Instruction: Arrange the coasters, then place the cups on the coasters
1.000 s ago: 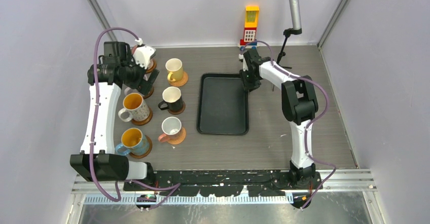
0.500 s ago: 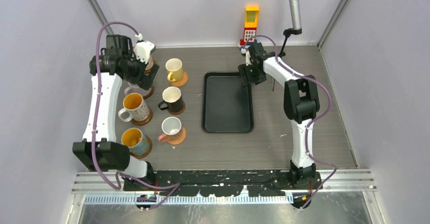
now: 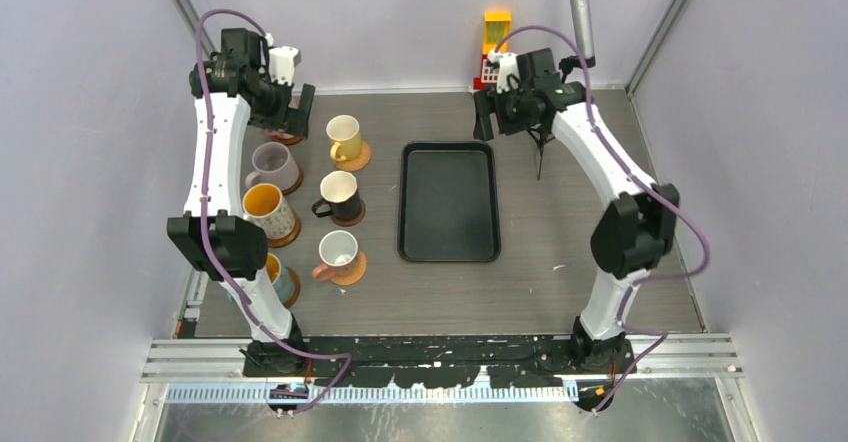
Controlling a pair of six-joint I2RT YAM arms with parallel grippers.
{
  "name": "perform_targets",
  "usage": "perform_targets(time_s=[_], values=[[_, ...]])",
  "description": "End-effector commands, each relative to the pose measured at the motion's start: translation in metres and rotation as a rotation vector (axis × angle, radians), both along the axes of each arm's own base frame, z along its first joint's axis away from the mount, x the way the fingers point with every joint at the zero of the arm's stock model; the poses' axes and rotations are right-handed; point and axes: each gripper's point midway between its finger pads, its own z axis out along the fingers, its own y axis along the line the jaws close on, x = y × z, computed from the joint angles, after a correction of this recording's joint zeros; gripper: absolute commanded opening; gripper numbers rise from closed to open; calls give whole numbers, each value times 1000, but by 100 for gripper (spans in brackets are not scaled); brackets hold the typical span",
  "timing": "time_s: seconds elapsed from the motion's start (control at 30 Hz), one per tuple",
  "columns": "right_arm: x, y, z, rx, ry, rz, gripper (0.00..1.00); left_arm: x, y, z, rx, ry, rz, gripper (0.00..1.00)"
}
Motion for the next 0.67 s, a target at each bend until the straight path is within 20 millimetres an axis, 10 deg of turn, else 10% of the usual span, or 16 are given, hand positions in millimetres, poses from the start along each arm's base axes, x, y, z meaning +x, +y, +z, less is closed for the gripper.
perform_targets(time_s=[0.0,0.33,0.63], values=[[-34,0,59,57,-115,70,81,8,-21,9,-126,-34,39,100],[-94,-31,56,83,-116,-5,81,-15,-67,-24,-108,-34,-56,100],[-103,-41,56,94,-131,-38,82,-30,-76,-30,-103,-20,-68,100]])
